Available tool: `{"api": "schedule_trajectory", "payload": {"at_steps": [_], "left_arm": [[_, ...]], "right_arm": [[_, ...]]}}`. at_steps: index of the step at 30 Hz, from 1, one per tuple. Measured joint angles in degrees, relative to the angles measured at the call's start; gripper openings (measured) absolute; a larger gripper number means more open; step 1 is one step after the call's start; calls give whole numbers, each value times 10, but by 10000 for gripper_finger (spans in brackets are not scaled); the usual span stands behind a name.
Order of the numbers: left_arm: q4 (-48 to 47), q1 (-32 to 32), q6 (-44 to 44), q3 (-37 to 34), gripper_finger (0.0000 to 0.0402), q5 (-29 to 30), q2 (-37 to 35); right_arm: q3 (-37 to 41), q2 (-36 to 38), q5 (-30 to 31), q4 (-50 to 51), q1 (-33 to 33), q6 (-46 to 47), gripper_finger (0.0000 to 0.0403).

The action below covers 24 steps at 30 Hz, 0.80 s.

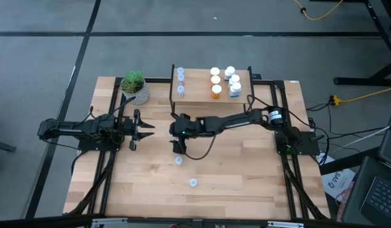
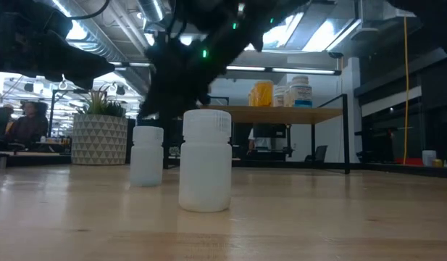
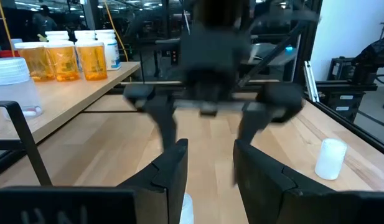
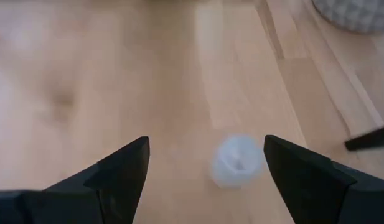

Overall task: Pick and place medicine bottles onto shelf by color
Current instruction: Put the top white pill bottle on the shelf

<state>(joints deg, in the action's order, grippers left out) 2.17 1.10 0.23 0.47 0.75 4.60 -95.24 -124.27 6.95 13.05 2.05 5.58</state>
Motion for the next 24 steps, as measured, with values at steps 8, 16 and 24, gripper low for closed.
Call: {"api": "schedule_trajectory", "payload": {"at_steps": [8,16,24], "left_arm": [[0,0,0,0,121,0,0],[0,0,0,0,121,0,0],[0,0,0,0,121,0,0]], "right_arm": [[0,-35,23,-13,-16,1,317],[0,-38,35,-19,-17,-3,317],[1,-47,35,-18,-17,2,317]]}}
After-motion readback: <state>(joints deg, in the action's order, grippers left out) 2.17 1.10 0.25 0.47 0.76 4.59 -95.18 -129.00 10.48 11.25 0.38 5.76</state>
